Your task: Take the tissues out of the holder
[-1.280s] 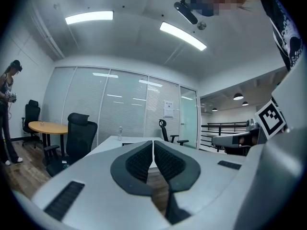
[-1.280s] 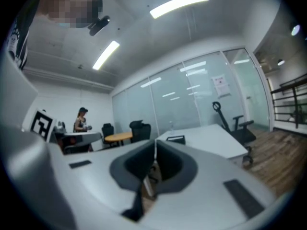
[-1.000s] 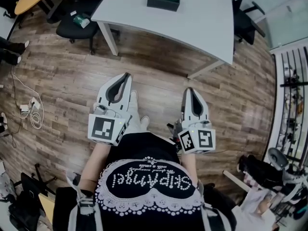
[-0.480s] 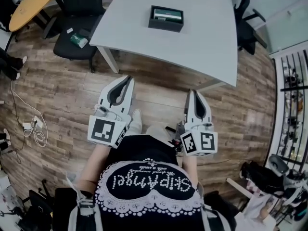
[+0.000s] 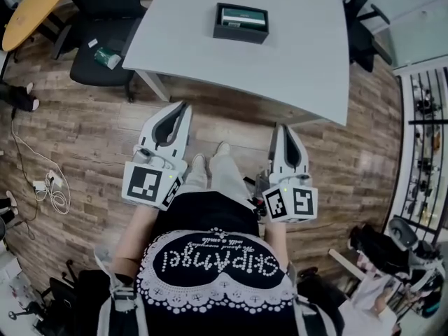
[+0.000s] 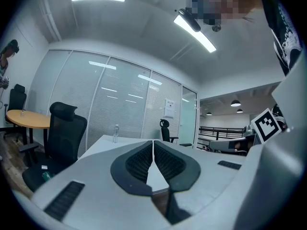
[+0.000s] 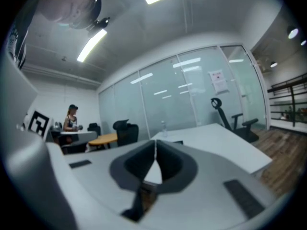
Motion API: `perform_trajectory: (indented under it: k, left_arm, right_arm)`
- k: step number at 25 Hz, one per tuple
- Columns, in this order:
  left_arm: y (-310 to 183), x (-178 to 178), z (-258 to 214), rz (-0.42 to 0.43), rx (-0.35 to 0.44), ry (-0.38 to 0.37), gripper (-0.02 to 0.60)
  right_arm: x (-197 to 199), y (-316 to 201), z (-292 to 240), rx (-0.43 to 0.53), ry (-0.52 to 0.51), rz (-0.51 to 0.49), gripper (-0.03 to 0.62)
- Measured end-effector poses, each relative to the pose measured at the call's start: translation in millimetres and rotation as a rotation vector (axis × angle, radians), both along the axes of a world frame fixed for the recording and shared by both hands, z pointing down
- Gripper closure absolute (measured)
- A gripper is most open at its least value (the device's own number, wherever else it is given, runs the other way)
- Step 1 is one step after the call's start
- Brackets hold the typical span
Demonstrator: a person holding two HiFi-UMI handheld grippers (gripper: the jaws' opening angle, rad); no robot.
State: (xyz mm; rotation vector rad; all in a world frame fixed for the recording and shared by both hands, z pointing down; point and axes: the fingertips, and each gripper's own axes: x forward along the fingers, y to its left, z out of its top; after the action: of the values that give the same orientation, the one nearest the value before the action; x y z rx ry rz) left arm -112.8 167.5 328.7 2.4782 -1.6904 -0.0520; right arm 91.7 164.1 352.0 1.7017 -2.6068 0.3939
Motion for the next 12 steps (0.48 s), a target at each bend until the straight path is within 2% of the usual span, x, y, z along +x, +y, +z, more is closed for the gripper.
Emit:
perform_trajectory:
  k: [5, 12]
  left_arm:
    - [-29, 4, 6, -0.019, -0.021, 0.016, 0.552]
    - [-87, 14, 6, -0.074, -0.017, 0.030, 0.552]
  right_arm:
    - [4, -28, 6, -0.023, -0.003, -0.014, 0.562]
    - [14, -94, 10, -0.036, -0.007, -0.075, 0.562]
